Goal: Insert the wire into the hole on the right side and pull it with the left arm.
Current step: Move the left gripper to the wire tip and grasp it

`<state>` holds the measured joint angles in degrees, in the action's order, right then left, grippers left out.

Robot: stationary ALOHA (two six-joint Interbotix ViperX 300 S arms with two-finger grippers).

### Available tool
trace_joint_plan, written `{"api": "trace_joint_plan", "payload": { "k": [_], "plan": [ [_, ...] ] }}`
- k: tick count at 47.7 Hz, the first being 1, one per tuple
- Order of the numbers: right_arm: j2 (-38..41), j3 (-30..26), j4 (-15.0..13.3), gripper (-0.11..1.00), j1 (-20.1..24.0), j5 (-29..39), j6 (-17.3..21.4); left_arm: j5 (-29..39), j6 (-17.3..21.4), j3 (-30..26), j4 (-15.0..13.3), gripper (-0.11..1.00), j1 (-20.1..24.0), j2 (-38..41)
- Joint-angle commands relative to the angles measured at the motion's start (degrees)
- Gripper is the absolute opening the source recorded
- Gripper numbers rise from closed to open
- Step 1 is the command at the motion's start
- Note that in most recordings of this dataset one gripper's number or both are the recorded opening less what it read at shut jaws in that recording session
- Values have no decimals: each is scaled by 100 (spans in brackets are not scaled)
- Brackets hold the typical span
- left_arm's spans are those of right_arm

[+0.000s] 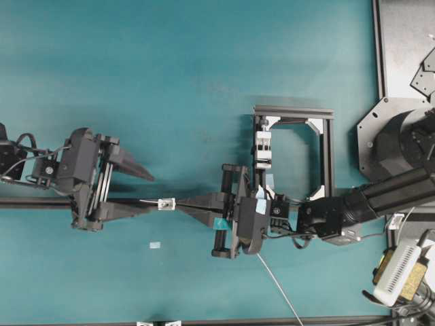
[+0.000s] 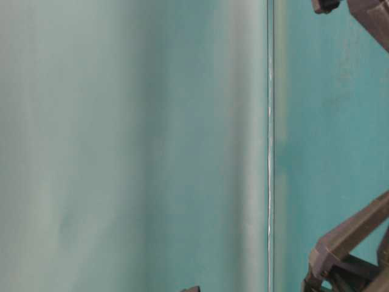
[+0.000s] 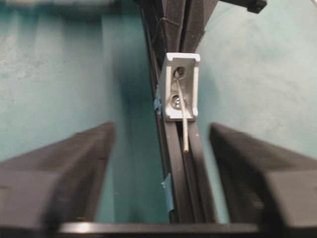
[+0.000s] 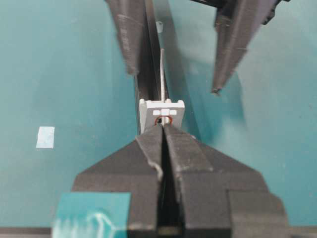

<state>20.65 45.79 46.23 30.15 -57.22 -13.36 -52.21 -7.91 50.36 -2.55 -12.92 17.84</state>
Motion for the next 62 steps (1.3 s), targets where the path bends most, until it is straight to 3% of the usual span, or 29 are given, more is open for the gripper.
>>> {"api": "trace_joint_plan", "payload": {
  "k": [1, 7, 11, 42, 48, 57, 62],
  "plan": [
    [-70, -79, -18, 1, -18, -26, -9, 0, -26, -88, -9, 14, -9, -211],
    [-70, -88, -18, 1, -18, -26, -9, 9, -26, -88, -9, -5, -9, -246],
    [-70, -88, -18, 1, -18, -26, -9, 9, -26, -88, -9, -10, -26, -264],
    [-105, -97, -9, 2, -18, 114, 9, 185, -26, -97, -9, -11, -44, -272],
    [-202, -105, -18, 27, -18, 299, -9, 185, -26, -88, -9, -11, -53, -299],
    [-352, -79, -18, 81, -9, 387, -97, 220, -26, -70, -9, -11, -44, -352],
    [-387, -79, -18, 85, 0, 396, -149, 290, -18, -9, -9, -11, -53, -431]
  ]
}}
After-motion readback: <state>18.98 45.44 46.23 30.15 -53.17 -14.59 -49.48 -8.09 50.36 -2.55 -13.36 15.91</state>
